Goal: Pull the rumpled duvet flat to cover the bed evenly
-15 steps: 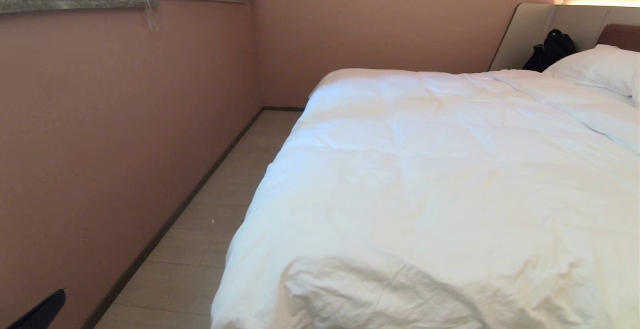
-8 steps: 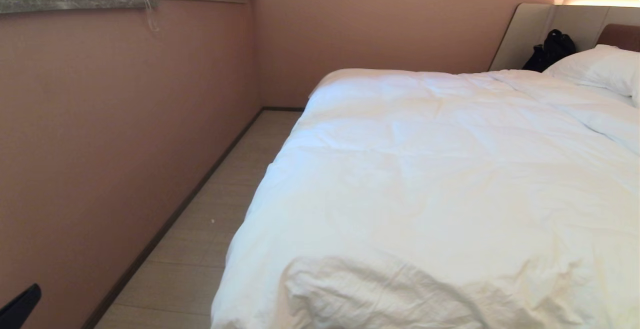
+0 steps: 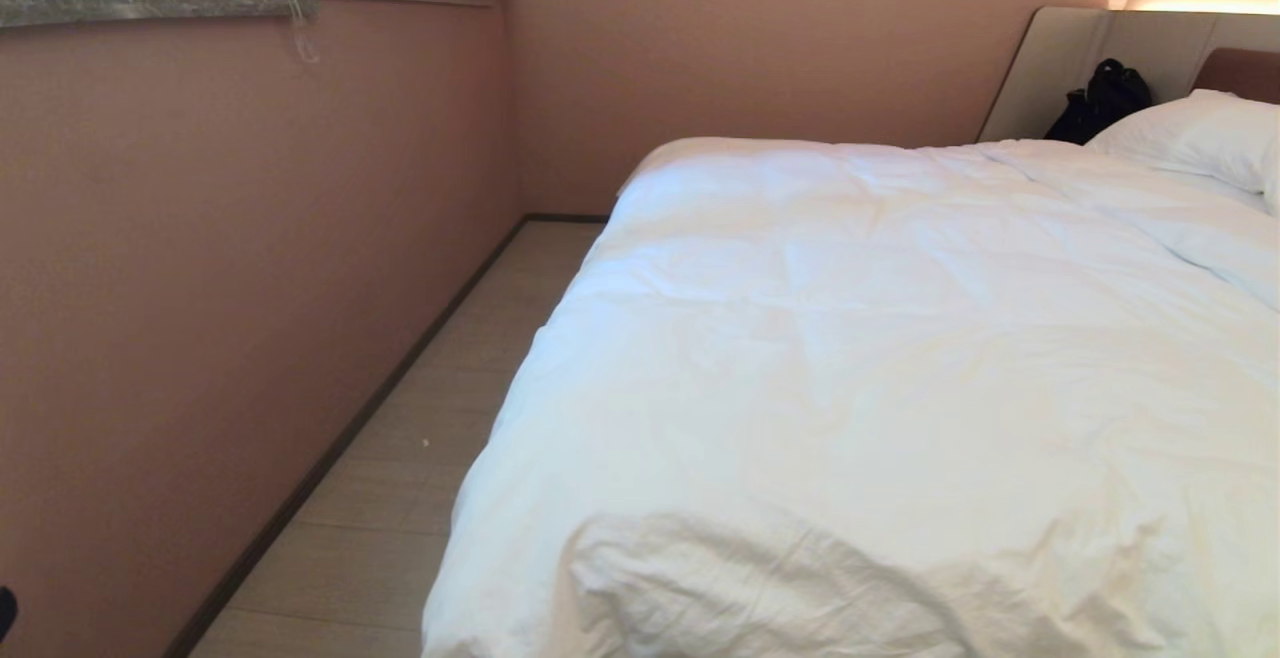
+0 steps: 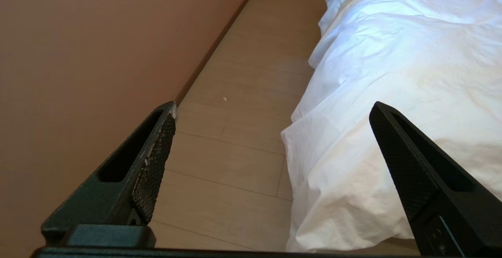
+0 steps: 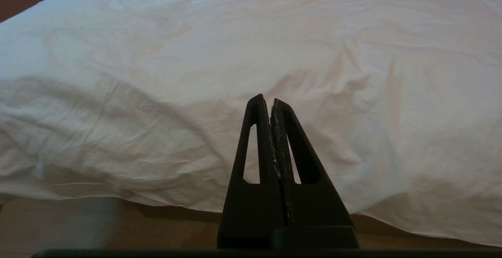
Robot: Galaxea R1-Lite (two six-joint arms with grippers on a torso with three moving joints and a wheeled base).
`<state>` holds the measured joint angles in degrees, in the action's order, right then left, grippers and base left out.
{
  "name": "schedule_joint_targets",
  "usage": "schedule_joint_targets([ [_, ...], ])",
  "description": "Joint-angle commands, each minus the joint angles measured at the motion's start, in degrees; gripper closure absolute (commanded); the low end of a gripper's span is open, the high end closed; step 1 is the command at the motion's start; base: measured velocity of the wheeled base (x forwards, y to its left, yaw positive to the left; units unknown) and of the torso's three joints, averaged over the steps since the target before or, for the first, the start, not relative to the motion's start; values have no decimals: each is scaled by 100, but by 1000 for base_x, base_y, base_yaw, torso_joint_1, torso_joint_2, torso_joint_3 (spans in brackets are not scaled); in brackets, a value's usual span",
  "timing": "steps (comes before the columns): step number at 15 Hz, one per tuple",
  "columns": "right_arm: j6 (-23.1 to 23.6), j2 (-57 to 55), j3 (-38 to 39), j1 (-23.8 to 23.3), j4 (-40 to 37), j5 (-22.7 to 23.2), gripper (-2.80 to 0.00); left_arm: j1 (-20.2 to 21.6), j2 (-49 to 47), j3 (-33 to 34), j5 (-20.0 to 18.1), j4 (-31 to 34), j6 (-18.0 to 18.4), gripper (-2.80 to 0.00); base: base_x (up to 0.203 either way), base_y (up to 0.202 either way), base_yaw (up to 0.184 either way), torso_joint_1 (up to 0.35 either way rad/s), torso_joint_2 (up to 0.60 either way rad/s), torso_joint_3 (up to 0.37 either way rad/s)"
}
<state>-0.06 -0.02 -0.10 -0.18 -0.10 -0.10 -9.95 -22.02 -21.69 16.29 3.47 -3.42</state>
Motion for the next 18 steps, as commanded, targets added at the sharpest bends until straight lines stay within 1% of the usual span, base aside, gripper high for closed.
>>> schedule_joint_targets([
  [1, 4, 1, 1, -1, 1, 1, 0, 6, 479, 10, 17, 205, 86, -280, 0, 0, 0, 0, 0, 0],
  [2, -3, 2, 1, 1, 1, 1, 0, 9, 616, 31, 43, 299, 188, 0, 0, 0, 0, 0, 0, 0],
  [8, 5, 2, 1, -6, 1, 1, 0, 47, 620, 50, 340, 322, 201, 0, 0, 0, 0, 0, 0, 0],
  [10, 6, 2, 1, 1, 1, 1, 0, 217, 620, 82, 424, 308, 193, 0, 0, 0, 0, 0, 0, 0],
  [12, 6, 2, 1, -1, 1, 1, 0, 400, 621, 103, 426, 287, 193, 0, 0, 0, 0, 0, 0, 0],
  [14, -3, 2, 1, 1, 1, 1, 0, 729, 714, 107, 379, 322, 217, 0, 0, 0, 0, 0, 0, 0],
  [18, 0, -1, 1, -5, 1, 1, 0, 834, 1004, 291, 353, 342, 271, 0, 0, 0, 0, 0, 0, 0],
])
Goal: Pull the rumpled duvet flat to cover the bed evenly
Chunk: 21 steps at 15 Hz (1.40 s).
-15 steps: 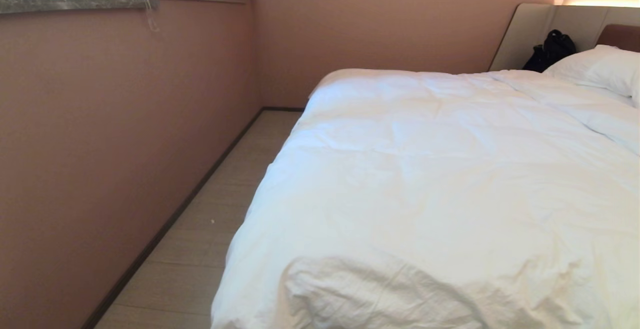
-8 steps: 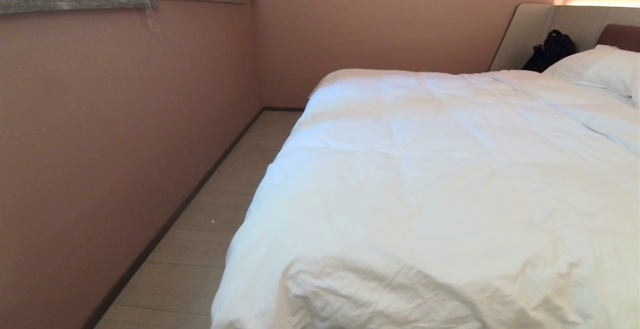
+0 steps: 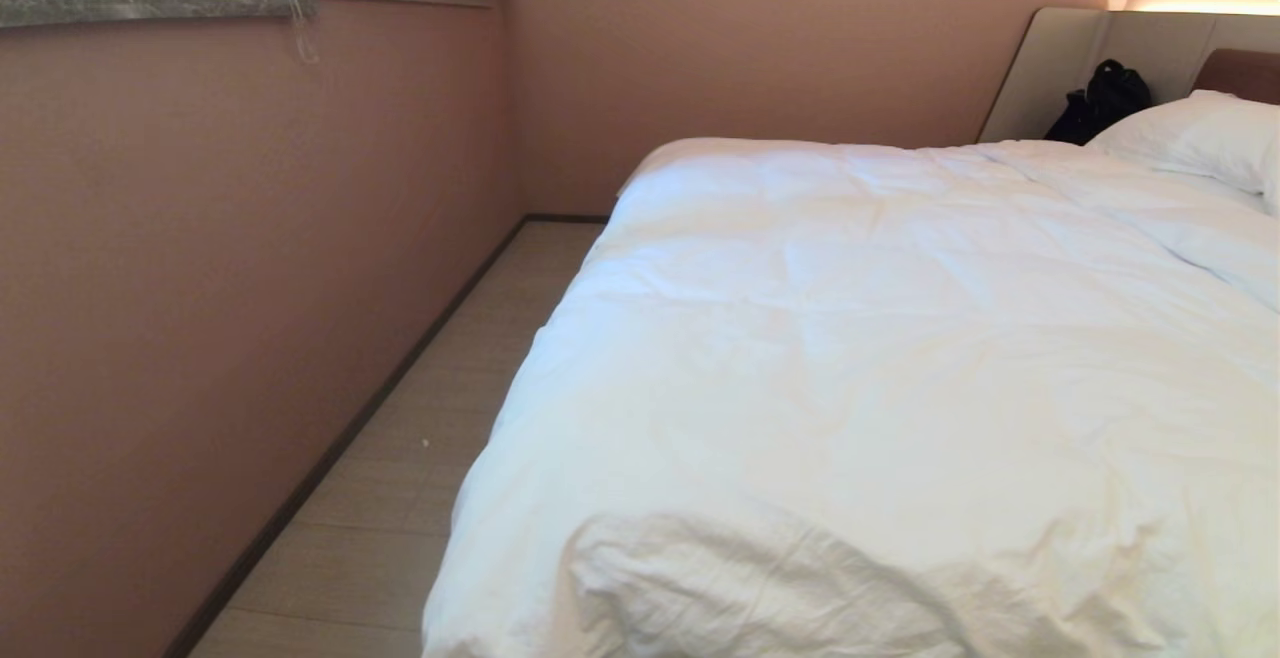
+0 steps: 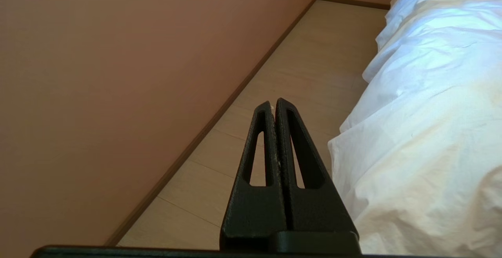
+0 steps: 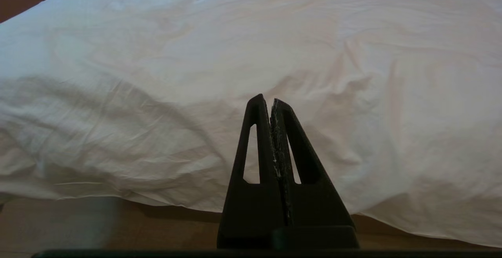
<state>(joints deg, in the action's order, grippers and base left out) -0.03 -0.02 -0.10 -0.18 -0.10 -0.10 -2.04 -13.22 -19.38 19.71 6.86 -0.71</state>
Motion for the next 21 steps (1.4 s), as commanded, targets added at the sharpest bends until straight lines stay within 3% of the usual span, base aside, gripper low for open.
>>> schedule_joint_targets([
  [1, -5, 2, -1, 1, 1, 1, 0, 68, 191, 134, -32, -6, 34, 0, 0, 0, 0, 0, 0, 0],
  [7, -6, -1, 1, 1, 1, 1, 0, 169, 689, 265, -946, 8, 174, 0, 0, 0, 0, 0, 0, 0],
  [13, 3, 2, 1, 1, 1, 1, 0, 178, 873, 426, -1566, 0, 291, 0, 0, 0, 0, 0, 0, 0],
  [16, -6, 2, 1, 1, 1, 1, 0, 181, 1169, 881, -1949, 0, 736, 0, 0, 0, 0, 0, 0, 0],
  [21, 0, -4, 1, 1, 1, 1, 0, 186, 1322, 1264, -2032, -9, 862, 0, 0, 0, 0, 0, 0, 0],
])
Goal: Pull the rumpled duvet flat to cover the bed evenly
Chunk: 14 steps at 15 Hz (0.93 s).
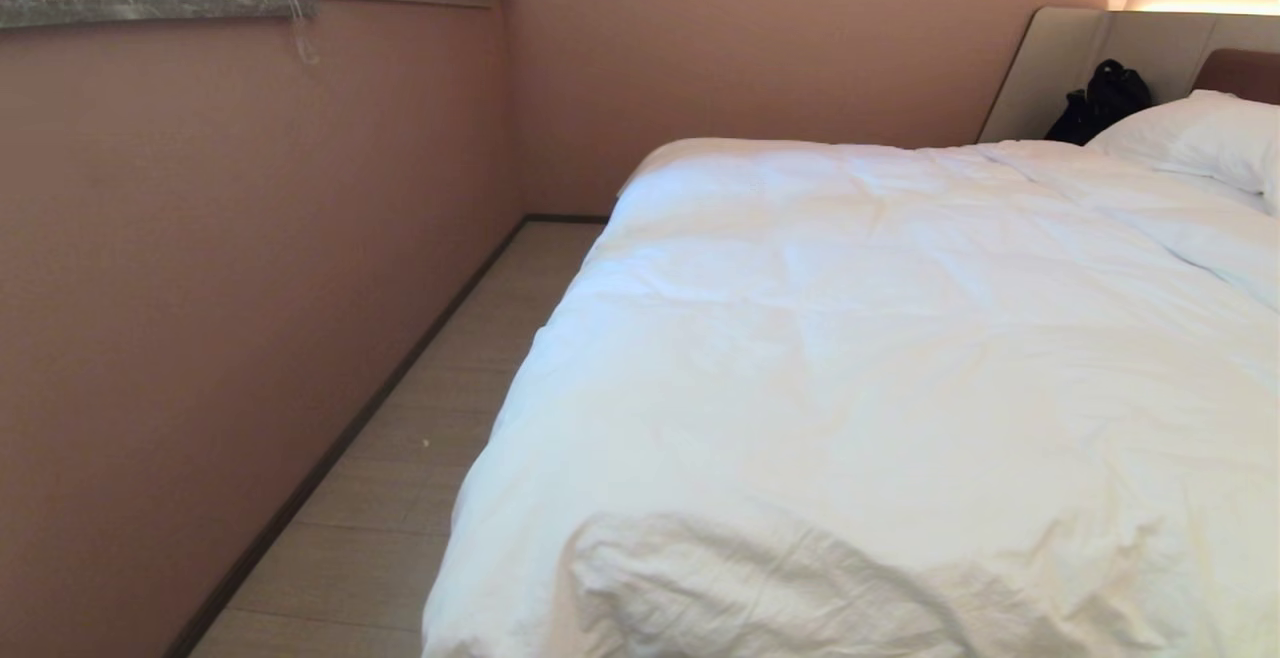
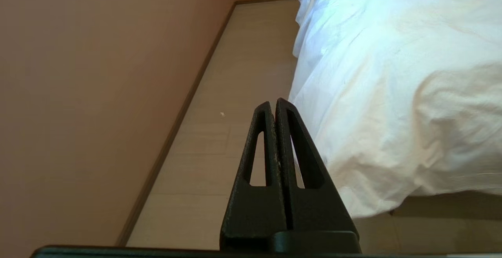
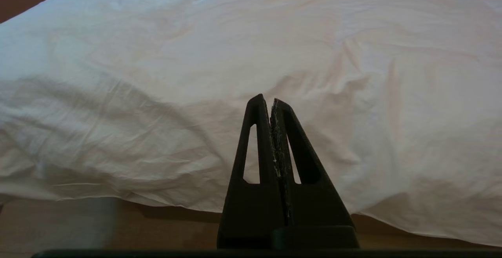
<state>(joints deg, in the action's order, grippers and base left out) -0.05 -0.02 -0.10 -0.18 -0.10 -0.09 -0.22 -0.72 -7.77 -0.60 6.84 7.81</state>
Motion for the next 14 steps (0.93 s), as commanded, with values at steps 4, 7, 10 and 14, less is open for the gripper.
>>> schedule_joint_targets([
  [4, -2, 2, 1, -6, 1, 1, 0, -4, 72, 356, -7, -22, 57, 0, 0, 0, 0, 0, 0, 0],
  [7, 1, -2, 1, -1, 1, 1, 0, -4, 72, 400, -2, -25, 54, 0, 0, 0, 0, 0, 0, 0],
  [10, -4, -5, 1, -1, 1, 1, 0, -4, 72, 400, -2, -25, 45, 0, 0, 0, 0, 0, 0, 0],
  [14, -4, -6, 1, 0, 1, 1, 0, -4, 72, 408, -2, -43, 27, 0, 0, 0, 0, 0, 0, 0],
])
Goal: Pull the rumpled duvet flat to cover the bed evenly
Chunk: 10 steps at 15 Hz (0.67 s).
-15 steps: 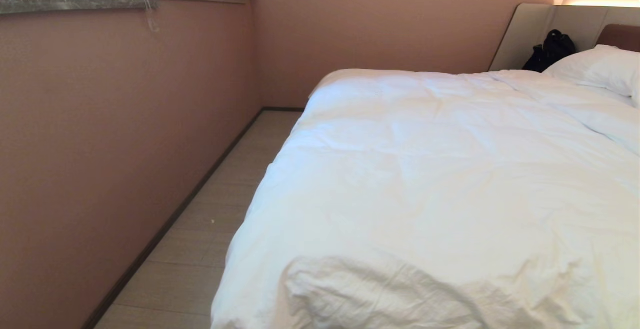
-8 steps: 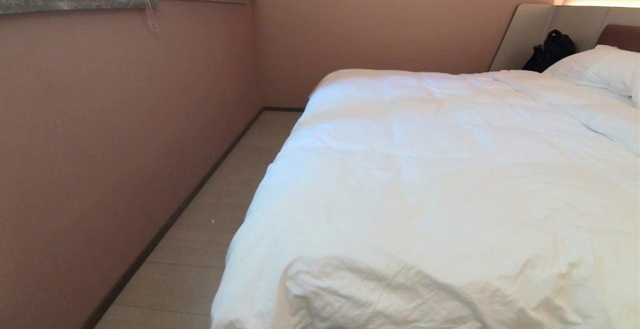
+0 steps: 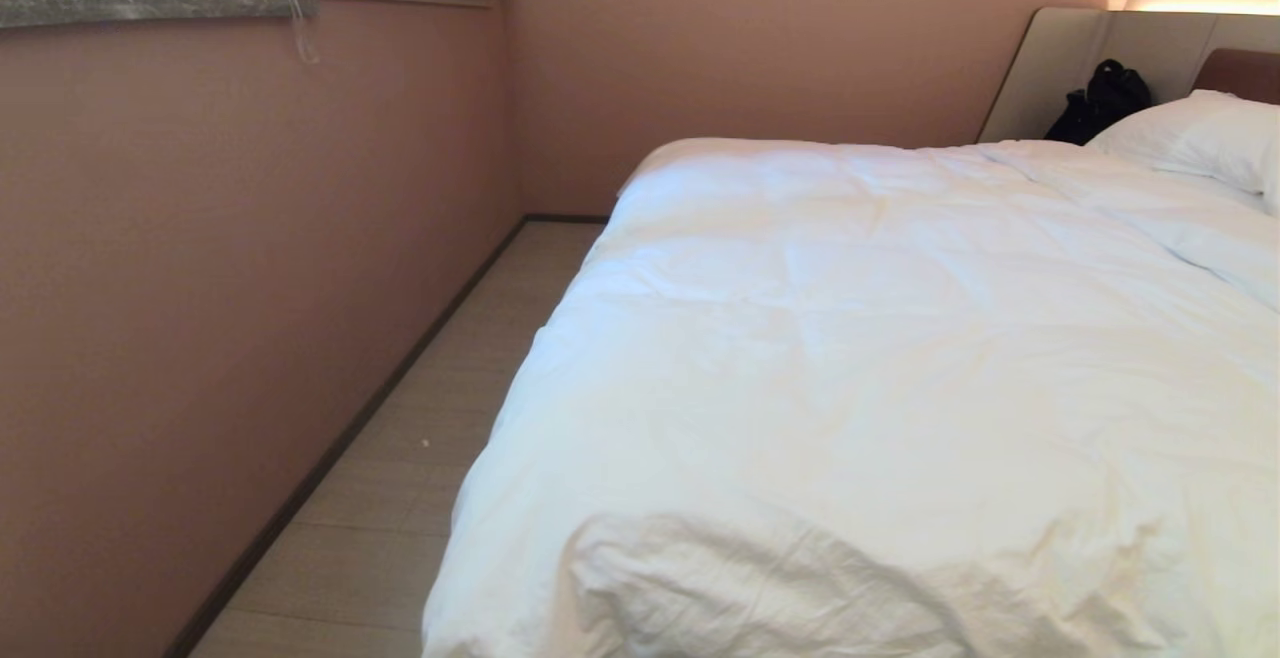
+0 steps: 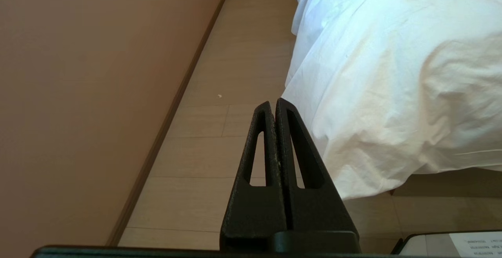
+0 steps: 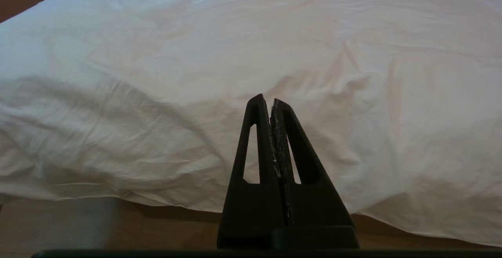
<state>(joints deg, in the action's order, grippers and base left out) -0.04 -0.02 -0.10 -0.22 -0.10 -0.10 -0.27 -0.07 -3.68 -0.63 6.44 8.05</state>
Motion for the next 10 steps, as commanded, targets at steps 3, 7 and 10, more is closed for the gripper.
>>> schedule_joint_targets([
  [3, -5, 2, 1, -4, 1, 1, 0, 3, 7, 80, -19, -2, -25, 0, 0, 0, 0, 0, 0, 0],
  [7, 1, -1, 1, 3, 1, 1, 0, 9, 7, 131, -69, -20, -75, 0, 0, 0, 0, 0, 0, 0],
  [10, 3, -6, 1, 3, 1, 1, 0, 9, 7, 131, -69, -28, -75, 0, 0, 0, 0, 0, 0, 0],
])
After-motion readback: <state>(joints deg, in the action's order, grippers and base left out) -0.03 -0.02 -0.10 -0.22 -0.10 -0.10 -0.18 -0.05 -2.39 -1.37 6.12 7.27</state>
